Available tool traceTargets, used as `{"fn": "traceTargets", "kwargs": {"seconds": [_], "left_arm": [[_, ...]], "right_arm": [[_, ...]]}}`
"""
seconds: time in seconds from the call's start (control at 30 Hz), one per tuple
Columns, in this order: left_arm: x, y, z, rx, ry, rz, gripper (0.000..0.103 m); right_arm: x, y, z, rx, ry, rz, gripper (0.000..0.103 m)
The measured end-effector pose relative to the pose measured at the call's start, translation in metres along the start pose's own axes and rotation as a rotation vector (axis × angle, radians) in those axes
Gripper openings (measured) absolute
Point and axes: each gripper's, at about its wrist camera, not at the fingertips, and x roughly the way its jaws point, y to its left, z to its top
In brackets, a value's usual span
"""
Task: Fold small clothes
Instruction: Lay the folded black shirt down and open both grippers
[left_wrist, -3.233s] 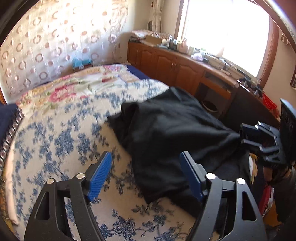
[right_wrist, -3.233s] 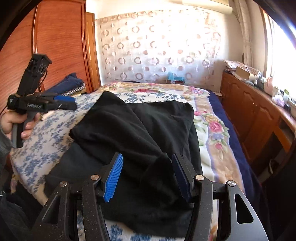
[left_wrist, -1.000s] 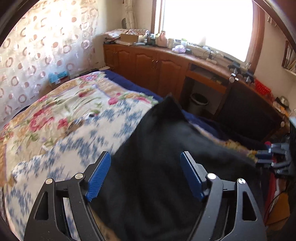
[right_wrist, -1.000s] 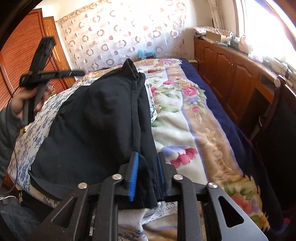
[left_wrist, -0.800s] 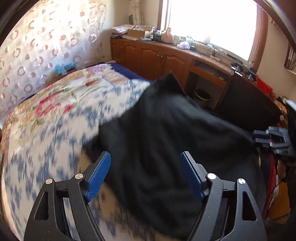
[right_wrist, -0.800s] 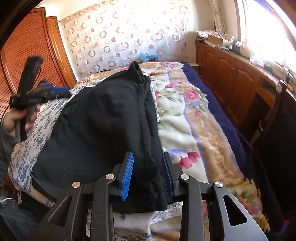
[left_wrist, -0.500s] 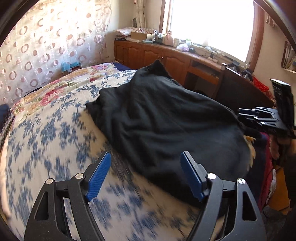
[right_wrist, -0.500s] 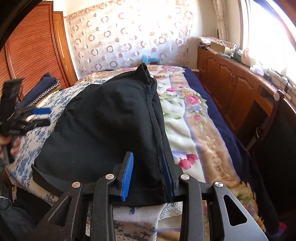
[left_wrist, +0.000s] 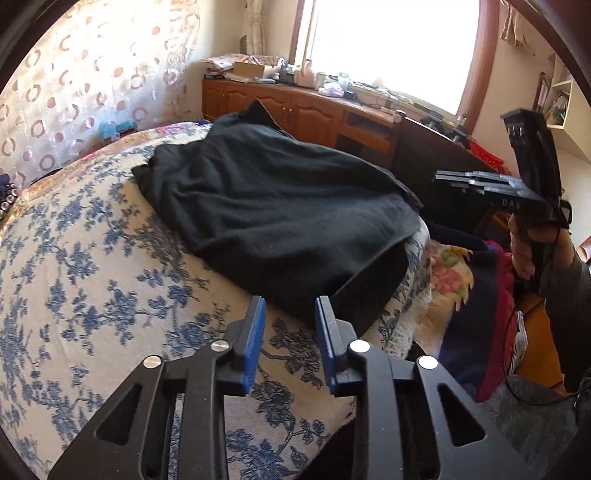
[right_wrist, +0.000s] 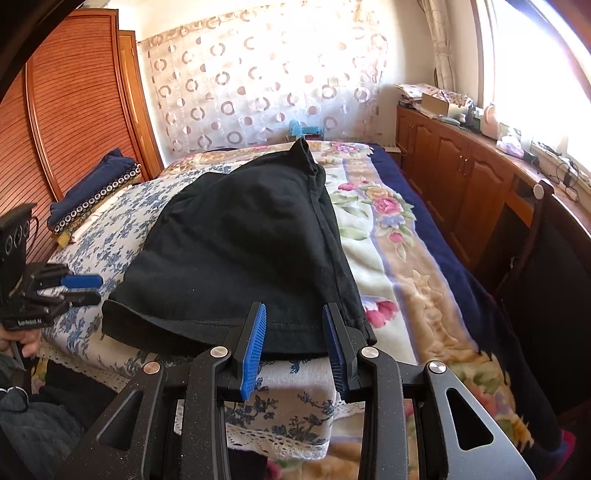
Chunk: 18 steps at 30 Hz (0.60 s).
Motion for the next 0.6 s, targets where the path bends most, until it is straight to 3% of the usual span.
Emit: {"fn": "traceTargets", "kwargs": {"seconds": [0.07, 0.33, 0.6], "left_arm": [[0.005, -0.004, -0.003, 0.006, 0.006, -0.022, 0.021], [0.020, -0.019, -0.008, 0.023, 0.036, -0.060, 0.021], [0.008, -0.028, -0.011, 0.020, 0.018, -0.119, 0.021]], "right_arm": [[-0.001, 0.001, 0.001, -0.001, -0.013, -0.002, 0.033], [0.003, 0.007, -0.005, -0.005, -0.006, 0.009, 0.033], [0.005, -0.002, -0.006, 0.026, 0.002, 0.002, 0.033]]}}
